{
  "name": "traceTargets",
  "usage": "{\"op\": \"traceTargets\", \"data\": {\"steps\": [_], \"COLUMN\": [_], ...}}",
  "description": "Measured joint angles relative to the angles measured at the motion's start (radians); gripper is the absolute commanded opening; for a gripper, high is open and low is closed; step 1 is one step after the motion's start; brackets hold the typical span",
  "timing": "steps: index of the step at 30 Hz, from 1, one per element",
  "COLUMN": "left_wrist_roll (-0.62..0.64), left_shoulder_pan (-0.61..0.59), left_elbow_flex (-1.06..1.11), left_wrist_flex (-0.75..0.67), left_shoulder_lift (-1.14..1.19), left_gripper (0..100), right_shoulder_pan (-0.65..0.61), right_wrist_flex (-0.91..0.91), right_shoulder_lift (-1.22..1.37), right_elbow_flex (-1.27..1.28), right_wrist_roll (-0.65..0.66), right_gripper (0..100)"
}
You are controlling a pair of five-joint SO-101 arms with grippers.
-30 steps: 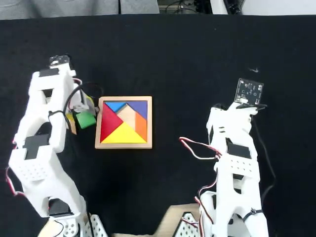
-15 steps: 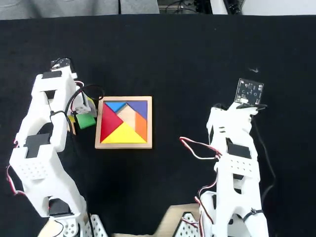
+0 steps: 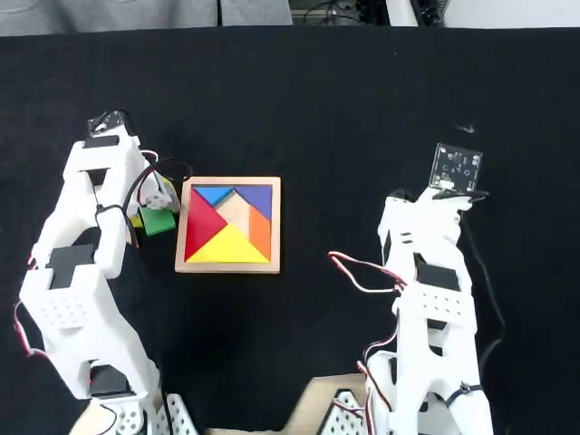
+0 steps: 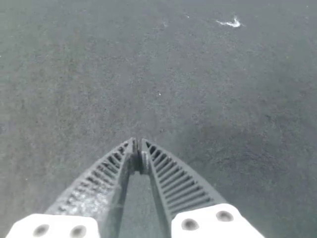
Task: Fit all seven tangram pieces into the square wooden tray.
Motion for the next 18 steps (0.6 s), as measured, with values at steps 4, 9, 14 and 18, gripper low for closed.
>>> {"op": "traceTargets", "data": {"steps": [4,9,14,18], "left_wrist_roll": [0.002,0.005,0.025,0.025], "left_shoulder_pan": [0.0,0.0,-0.005,-0.005], "left_elbow_flex": [-0.023,-0.117,-0.232,-0.279], "left_wrist_flex": [0.02,0.095,0.169,0.201], "left_shoulder_lift": [0.025,0.089,0.16,0.189], "left_gripper": [26,20,12,12], "right_shoulder_pan": [0.0,0.0,0.0,0.0], "right_wrist_flex": [0.0,0.0,0.0,0.0], "right_shoulder_lift": [0.0,0.0,0.0,0.0], "right_elbow_flex": [0.0,0.0,0.0,0.0], "right_wrist_roll": [0.0,0.0,0.0,0.0], "right_gripper": [1.5,1.5,1.5,1.5]}}
